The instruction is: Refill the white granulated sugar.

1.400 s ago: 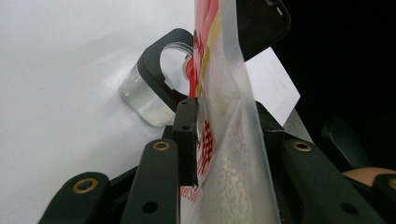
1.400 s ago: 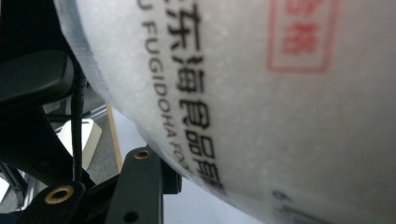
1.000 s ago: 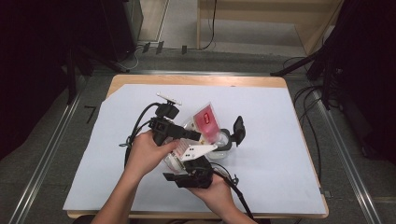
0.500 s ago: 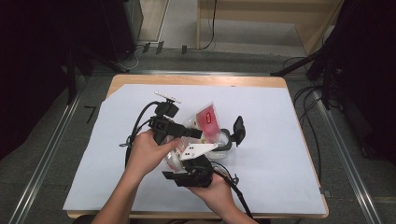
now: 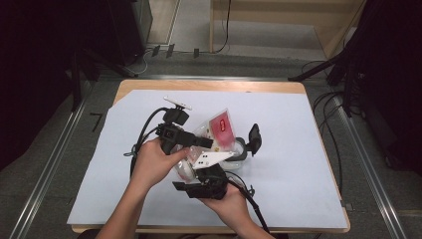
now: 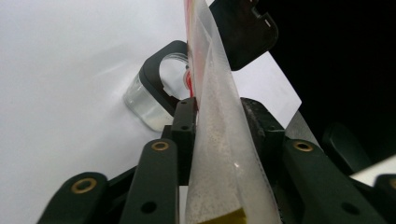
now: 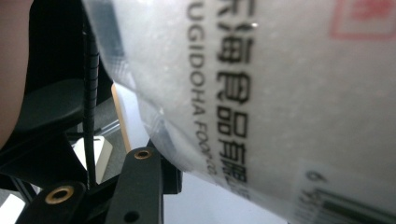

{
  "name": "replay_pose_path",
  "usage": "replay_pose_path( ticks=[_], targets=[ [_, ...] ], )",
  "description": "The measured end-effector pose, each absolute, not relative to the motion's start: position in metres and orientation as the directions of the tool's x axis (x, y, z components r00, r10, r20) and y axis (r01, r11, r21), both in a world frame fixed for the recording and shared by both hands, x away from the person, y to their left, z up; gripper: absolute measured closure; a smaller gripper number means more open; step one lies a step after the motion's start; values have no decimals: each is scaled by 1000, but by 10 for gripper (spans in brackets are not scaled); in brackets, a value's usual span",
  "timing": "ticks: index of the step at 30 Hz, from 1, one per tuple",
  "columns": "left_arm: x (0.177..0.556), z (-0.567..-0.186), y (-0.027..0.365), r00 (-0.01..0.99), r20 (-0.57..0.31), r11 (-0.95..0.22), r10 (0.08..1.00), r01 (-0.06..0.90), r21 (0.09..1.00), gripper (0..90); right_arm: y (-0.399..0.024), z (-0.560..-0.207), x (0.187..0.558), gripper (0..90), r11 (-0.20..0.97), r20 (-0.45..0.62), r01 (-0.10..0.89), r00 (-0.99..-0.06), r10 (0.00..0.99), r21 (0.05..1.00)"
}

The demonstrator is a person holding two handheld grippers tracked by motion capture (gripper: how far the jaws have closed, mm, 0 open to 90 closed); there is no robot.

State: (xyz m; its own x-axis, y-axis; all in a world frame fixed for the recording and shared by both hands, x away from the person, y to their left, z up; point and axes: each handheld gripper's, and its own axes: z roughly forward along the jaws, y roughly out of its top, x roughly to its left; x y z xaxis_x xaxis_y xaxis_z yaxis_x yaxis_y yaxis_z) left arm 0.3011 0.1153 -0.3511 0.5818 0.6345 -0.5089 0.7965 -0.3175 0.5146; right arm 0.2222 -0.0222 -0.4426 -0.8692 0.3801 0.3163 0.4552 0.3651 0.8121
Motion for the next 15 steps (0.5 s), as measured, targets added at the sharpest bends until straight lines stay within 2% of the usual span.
replay_pose_path(
  ticks=[5, 8, 15],
  targets=[
    [300, -350, 114, 575, -510, -297, 640, 797, 526, 731, -20, -443, 220, 592, 379, 281, 421, -885, 372, 824],
    [300, -349, 115, 578, -505, -293, 641, 792, 536, 722, -20, -442, 220, 625, 384, 261, 403, -891, 372, 830],
    [300, -347, 117, 576, -507, -284, 641, 791, 541, 668, -20, -440, 223, 629, 368, 292, 429, -880, 374, 825]
  ],
)
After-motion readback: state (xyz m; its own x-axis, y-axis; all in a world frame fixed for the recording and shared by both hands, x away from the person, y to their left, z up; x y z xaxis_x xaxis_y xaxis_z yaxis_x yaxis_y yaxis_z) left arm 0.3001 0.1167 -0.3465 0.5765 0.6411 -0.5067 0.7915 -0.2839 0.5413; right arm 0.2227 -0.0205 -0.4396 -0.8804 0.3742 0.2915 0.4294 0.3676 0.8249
